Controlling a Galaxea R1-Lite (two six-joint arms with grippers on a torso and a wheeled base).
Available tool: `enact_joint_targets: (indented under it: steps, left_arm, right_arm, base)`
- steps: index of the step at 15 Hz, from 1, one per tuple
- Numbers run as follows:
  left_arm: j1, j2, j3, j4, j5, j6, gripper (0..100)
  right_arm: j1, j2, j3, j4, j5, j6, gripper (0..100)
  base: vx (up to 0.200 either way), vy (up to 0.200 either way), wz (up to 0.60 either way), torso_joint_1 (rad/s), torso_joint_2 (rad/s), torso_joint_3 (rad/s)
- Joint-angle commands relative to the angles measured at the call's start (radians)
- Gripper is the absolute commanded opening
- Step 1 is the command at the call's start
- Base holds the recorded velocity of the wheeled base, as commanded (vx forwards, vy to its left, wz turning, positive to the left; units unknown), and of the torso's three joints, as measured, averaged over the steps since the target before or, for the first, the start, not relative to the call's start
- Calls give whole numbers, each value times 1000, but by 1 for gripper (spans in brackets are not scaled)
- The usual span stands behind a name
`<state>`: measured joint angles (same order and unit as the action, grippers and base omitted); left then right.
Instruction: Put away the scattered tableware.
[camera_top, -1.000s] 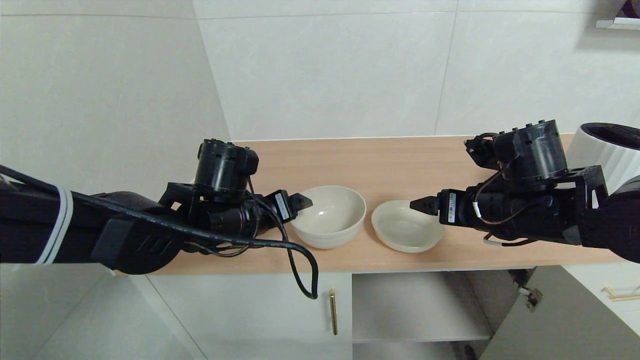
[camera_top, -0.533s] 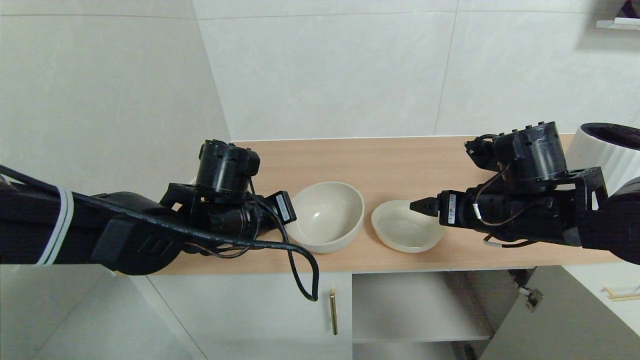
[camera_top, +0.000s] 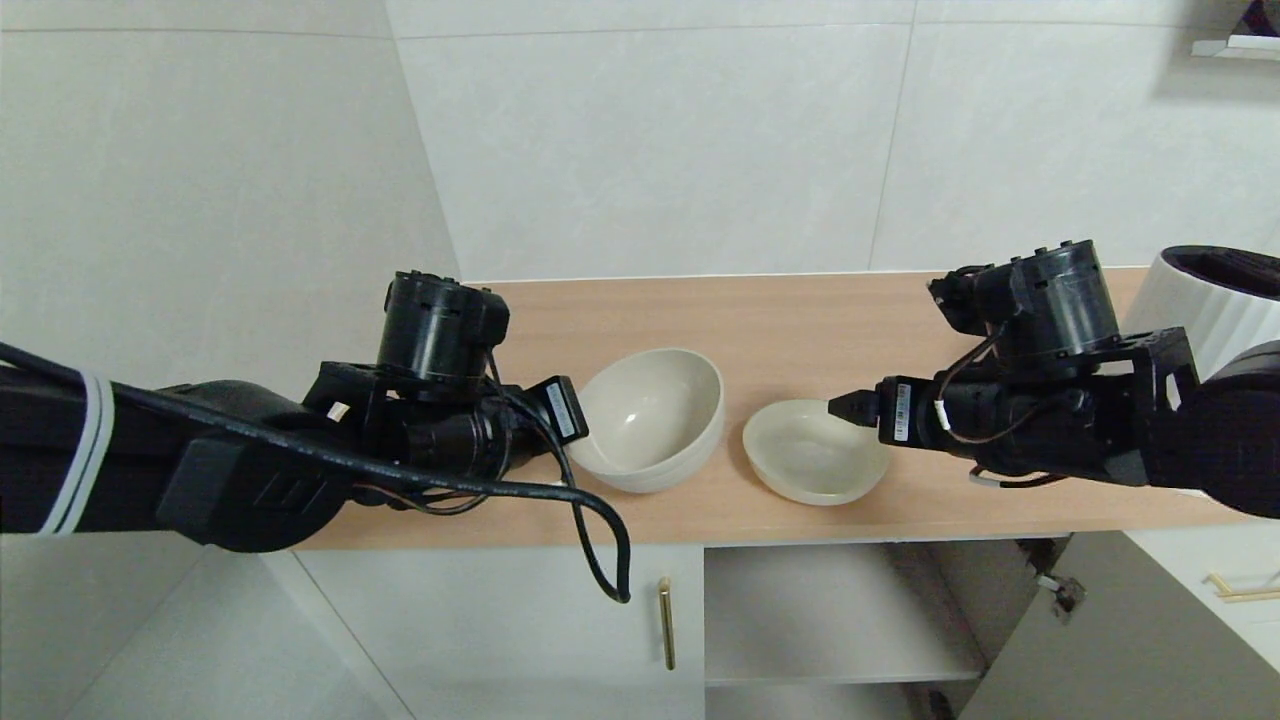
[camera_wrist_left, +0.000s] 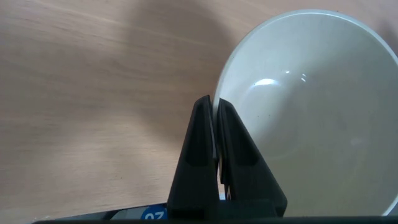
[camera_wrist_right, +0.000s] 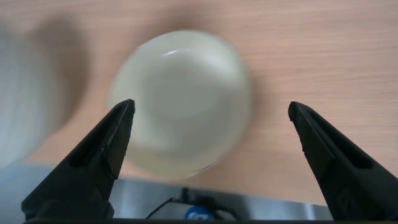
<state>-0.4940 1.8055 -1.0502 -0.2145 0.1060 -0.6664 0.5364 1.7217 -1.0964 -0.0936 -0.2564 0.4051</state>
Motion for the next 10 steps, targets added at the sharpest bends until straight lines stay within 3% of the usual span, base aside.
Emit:
enact_joint_targets:
  steps: [1,4,10]
  left_arm:
    - [-1,-15,3,0,1,-1,0]
    - [-1,-14,3,0,1,-1,0]
    - [-1,-20,3,0,1,-1,0]
  right_arm:
    - [1,58,-40,35,-61,0,100]
    - [1,134,-82,80,-153,0,100]
    - [1,174,-82,80,-153,0,100]
  base:
    - [0,0,0,0,0,0]
    - [0,0,0,0,0,0]
    - [0,0,0,0,0,0]
